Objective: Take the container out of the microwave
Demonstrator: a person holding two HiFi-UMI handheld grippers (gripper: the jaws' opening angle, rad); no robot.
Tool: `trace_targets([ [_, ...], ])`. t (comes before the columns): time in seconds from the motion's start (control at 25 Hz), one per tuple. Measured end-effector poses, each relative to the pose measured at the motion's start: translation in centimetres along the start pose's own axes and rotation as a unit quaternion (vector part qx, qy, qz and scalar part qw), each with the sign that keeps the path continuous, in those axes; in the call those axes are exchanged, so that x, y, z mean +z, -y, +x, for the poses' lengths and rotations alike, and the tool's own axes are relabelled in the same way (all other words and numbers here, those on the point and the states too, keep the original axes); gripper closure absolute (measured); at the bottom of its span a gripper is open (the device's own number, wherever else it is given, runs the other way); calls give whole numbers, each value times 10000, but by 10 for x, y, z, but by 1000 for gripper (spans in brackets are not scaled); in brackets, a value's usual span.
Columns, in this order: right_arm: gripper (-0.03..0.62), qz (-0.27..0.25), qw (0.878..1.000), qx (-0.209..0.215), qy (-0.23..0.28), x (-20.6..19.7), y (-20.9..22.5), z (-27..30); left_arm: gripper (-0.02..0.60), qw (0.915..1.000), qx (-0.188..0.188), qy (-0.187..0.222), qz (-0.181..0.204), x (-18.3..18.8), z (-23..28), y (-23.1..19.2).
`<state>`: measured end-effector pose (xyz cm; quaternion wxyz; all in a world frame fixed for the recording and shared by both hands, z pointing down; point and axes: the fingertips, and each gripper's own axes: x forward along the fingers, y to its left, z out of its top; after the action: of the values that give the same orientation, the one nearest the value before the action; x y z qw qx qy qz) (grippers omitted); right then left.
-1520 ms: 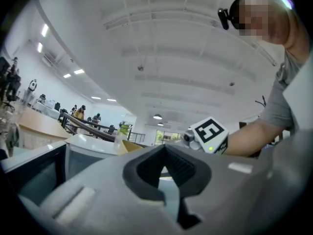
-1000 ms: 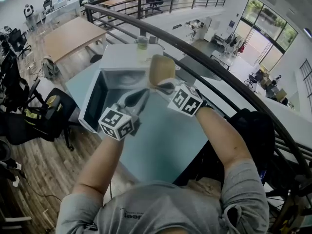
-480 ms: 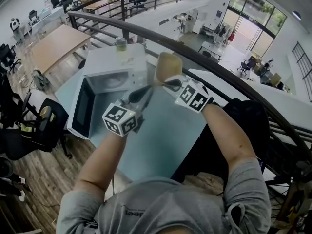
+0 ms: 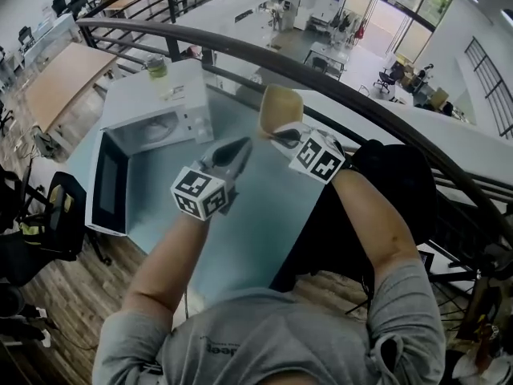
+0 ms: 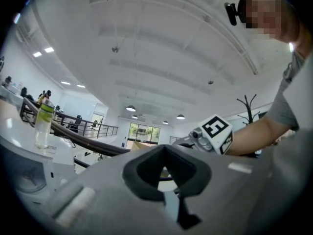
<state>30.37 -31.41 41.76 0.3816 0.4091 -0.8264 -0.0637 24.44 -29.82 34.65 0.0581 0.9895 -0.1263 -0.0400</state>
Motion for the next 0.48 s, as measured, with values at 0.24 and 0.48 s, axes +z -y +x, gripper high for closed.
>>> trace_targets([
  [0.24,576,276,9994,-73,-185,-58,7,-2,563,9994,-146,-256,-159,-41,39,9],
  [0.48,576,539,9979,-97,-341,-109,13,8,563,9982,-231,-464,-293,-86,74,5],
])
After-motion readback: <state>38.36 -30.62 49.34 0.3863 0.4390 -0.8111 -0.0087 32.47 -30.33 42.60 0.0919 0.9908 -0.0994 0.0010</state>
